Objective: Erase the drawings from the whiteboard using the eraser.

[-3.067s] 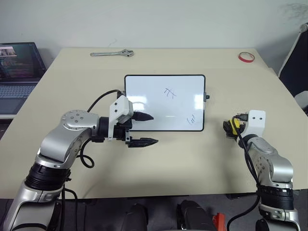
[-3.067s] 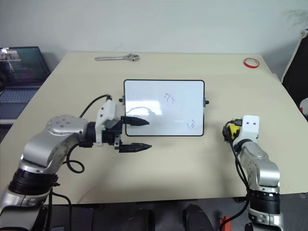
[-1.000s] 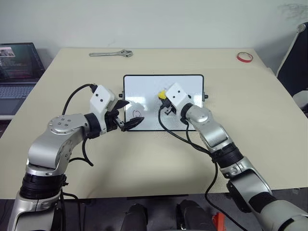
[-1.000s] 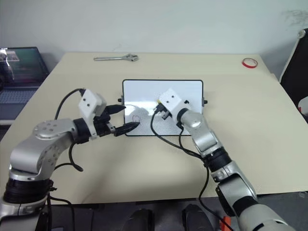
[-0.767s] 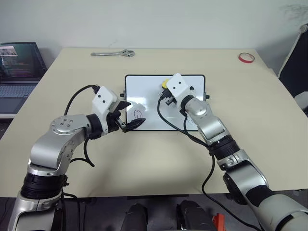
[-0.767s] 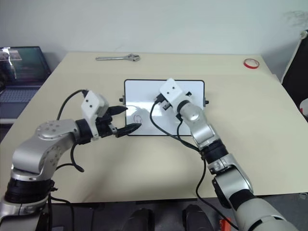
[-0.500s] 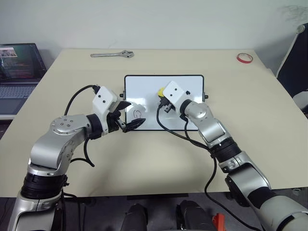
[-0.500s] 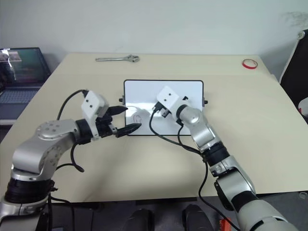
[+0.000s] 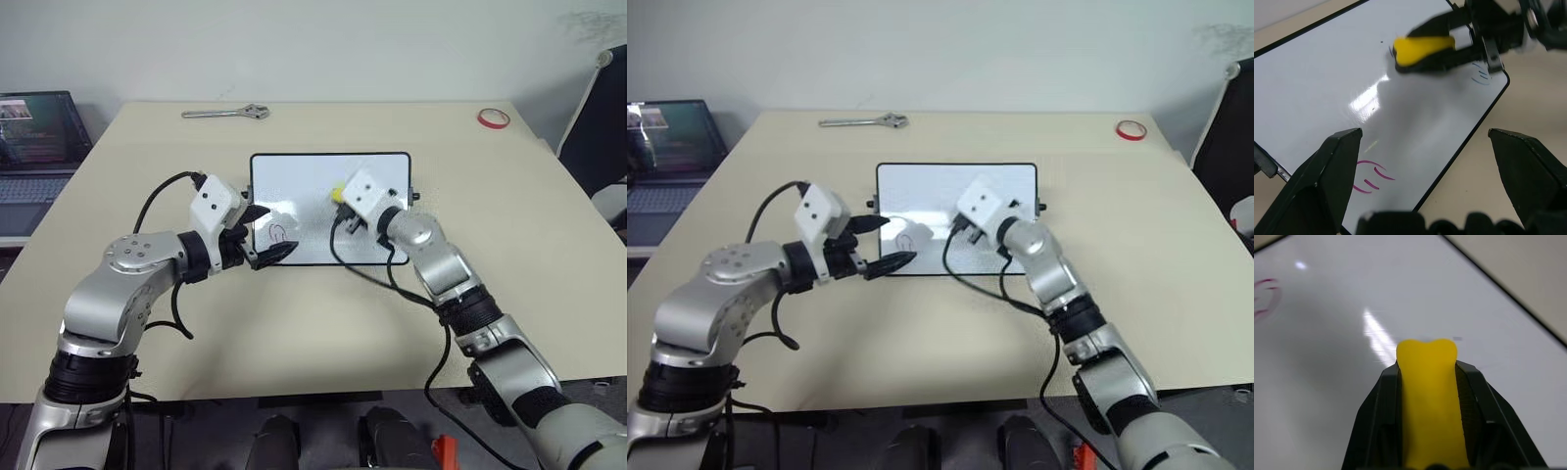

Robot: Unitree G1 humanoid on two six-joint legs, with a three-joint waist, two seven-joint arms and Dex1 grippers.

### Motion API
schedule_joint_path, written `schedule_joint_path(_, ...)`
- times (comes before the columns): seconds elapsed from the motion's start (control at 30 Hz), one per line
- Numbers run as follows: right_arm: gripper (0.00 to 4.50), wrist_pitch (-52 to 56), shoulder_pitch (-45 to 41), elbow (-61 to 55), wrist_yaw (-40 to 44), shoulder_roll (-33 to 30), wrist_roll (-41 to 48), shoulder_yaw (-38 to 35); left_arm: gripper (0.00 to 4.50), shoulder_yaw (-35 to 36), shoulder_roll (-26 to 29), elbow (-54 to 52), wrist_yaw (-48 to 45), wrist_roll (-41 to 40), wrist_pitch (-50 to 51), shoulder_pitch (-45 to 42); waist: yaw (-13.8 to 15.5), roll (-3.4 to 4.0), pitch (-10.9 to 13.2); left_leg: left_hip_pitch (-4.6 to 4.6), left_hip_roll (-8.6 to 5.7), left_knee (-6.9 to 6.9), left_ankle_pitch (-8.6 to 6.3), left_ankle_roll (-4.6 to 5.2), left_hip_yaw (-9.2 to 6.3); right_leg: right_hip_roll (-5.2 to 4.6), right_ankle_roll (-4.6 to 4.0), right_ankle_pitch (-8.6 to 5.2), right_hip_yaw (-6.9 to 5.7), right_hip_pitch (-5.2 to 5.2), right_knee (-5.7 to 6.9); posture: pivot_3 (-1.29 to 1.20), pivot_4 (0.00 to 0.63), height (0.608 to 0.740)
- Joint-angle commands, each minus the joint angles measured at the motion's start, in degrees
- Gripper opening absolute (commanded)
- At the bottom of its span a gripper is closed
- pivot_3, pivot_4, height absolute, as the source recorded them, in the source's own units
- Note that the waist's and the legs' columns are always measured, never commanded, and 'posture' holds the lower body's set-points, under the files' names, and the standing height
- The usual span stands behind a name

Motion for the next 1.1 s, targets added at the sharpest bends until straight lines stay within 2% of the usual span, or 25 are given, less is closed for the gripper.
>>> schedule_joint_path(0.03, 1.12, 0.1, -1.6, 1.8, -5.8, 0.5, -1.5, -3.2, 4.5, 0.4, 0.1, -0.8, -0.2, 0.4, -1.3, -0.9, 0.1, 0.0, 0.0, 0.0, 0.0, 0.0, 0.0, 0.0, -0.02, 0.0, 0.0, 0.0, -0.01, 0.01, 0.0, 0.0, 0.15, 0.74)
schedule_joint_path(0.1, 1.12, -1.9, -3.2, 3.7, -11.5, 0.8, -2.1, -5.8, 4.5, 0.4, 0.1, -1.0, -0.2, 0.4, -1.3, -0.7, 0.2, 0.0, 0.0, -0.01, 0.01, 0.02, 0.01, 0.0, -0.05, 0.0, -0.01, 0.01, 0.0, 0.01, 0.01, 0.0, 0.15, 0.74)
schedule_joint_path(0.2, 1.12, -4.1, -4.6, 5.2, -14.3, 1.2, -1.9, -6.7, 4.5, 0.4, 0.0, -1.1, -0.2, 0.5, -1.3, -0.4, 0.4, 0.0, 0.0, -0.04, -0.01, 0.01, 0.01, -0.01, -0.06, 0.0, -0.01, 0.01, -0.02, 0.0, -0.01, 0.0, 0.15, 0.74)
schedule_joint_path(0.4, 1.12, -2.5, -4.1, 6.5, -9.6, 1.6, -2.0, -4.7, 4.5, 0.4, -0.1, -1.2, 0.0, 0.5, -1.3, -0.3, 0.2, 0.0, 0.0, -0.1, 0.01, -0.05, -0.01, -0.01, -0.02, -0.02, -0.01, 0.0, 0.02, -0.03, -0.16, 0.0, 0.15, 0.74)
schedule_joint_path(0.5, 1.12, -0.8, -1.5, 3.9, -1.2, 0.4, -1.4, -1.2, 4.5, 0.6, -0.1, -0.9, -0.3, 0.7, -1.8, 0.2, 0.2, 0.0, 0.0, -0.05, 0.0, -0.05, -0.01, 0.0, -0.01, -0.01, -0.01, 0.0, 0.02, -0.02, -0.13, 0.0, 0.15, 0.74)
schedule_joint_path(0.63, 1.12, -4.1, -4.2, 6.7, -11.5, 2.7, -3.3, -5.2, 4.5, 0.4, -0.1, -0.3, -0.4, 0.9, -2.4, 0.1, 0.1, 0.0, 0.0, 0.0, 0.01, -0.03, 0.0, 0.0, 0.01, 0.01, -0.01, 0.01, 0.03, -0.01, -0.04, 0.0, 0.15, 0.74)
schedule_joint_path(0.73, 1.12, -5.6, -5.5, 8.4, -13.9, 3.2, -3.5, -5.8, 4.5, 0.2, -0.2, -0.2, -0.5, 1.0, -2.6, 0.1, 0.2, 0.0, 0.0, -0.01, 0.0, -0.01, 0.01, -0.01, -0.03, 0.01, -0.02, 0.01, 0.02, -0.01, -0.01, 0.0, 0.15, 0.74)
schedule_joint_path(0.83, 1.12, -6.1, -5.8, 9.4, -13.5, 3.6, -3.2, -5.1, 4.5, 0.1, -0.3, 0.1, -0.6, 1.3, -3.0, 0.2, 0.3, 0.0, 0.0, -0.04, 0.0, -0.03, 0.0, -0.01, -0.05, 0.01, -0.02, 0.01, 0.0, -0.01, -0.05, 0.0, 0.15, 0.74)
schedule_joint_path(0.93, 1.12, -3.6, -4.5, 9.0, -8.7, 2.6, -3.2, -3.1, 4.5, 0.2, -0.4, 0.2, -0.7, 1.4, -3.2, 0.3, 0.3, 0.0, 0.0, -0.07, 0.01, -0.03, 0.0, -0.01, -0.03, 0.01, -0.02, 0.01, 0.02, -0.02, -0.1, 0.0, 0.15, 0.74)
schedule_joint_path(1.1, 1.12, -0.4, -1.3, 5.3, -7.0, -0.8, -2.6, -5.4, 4.5, 0.5, -0.7, 0.4, -0.9, 1.6, -3.5, 0.6, 0.4, 0.0, 0.0, -0.05, 0.02, -0.03, 0.0, -0.01, -0.06, 0.0, -0.02, 0.01, 0.0, -0.01, -0.09, 0.0, 0.15, 0.74)
